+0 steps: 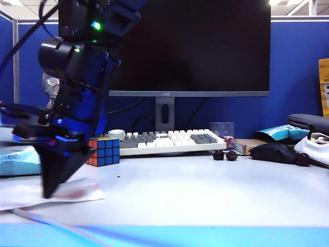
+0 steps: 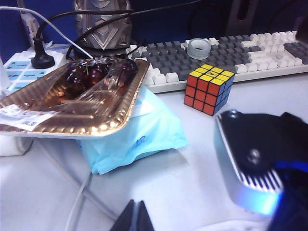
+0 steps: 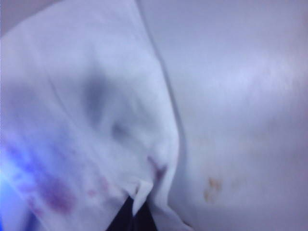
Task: Use the wet wipes on the table to wipe the cherry juice off the table, then put the wipes back on the table.
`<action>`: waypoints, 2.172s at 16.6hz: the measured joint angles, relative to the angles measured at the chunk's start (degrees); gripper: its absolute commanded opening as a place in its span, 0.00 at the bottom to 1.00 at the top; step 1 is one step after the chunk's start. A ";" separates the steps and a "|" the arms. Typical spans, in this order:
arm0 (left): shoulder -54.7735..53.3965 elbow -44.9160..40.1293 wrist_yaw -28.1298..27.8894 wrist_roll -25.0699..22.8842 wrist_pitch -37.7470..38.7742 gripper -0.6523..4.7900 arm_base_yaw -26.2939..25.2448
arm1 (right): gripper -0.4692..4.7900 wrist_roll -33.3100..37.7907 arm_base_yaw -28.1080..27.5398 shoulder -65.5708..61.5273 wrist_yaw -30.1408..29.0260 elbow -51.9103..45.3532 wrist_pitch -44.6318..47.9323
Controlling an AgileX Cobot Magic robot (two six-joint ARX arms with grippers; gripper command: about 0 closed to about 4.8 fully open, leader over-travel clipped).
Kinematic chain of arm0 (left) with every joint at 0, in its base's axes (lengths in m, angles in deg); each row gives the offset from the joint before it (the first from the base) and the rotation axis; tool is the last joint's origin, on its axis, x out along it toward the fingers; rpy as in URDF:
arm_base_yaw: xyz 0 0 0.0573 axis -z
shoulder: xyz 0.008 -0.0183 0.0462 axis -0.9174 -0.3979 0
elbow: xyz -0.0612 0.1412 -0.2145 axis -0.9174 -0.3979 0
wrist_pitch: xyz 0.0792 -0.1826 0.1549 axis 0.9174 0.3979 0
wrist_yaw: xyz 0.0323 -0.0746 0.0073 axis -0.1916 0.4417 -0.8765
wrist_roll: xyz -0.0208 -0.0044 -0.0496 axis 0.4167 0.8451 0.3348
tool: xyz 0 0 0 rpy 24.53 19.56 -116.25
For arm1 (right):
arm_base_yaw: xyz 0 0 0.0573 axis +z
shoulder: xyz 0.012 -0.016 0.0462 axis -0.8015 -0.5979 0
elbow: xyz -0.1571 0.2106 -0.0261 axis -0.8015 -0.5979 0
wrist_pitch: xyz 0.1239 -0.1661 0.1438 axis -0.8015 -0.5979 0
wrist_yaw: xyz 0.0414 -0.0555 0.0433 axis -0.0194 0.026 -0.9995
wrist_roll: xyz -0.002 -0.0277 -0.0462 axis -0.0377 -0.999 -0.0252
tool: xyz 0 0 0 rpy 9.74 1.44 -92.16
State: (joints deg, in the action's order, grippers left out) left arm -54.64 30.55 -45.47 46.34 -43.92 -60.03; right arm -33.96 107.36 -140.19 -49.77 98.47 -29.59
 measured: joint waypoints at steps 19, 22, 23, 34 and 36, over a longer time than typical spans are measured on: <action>0.00 0.00 -0.02 0.00 0.00 0.12 0.00 | 0.09 20.94 -34.69 -0.70 26.16 1.09 -4.50; 0.00 0.00 -0.02 0.00 0.00 0.12 0.00 | 0.09 18.05 -33.16 -0.46 17.79 1.11 -3.52; 0.00 0.00 0.00 0.00 0.00 0.12 0.00 | 0.09 16.46 -31.45 -0.42 14.45 1.11 -2.43; 0.00 0.00 -0.02 0.00 0.00 0.12 0.00 | 0.09 15.12 -20.50 -0.39 21.29 1.44 -19.61; 0.00 0.00 -0.02 0.00 -0.02 0.12 0.00 | 0.09 16.00 -24.09 -0.59 17.94 0.55 -28.24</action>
State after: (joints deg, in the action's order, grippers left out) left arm -54.64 30.55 -45.49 46.34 -43.94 -60.03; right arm -17.96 83.28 -140.78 -31.82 99.02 -57.83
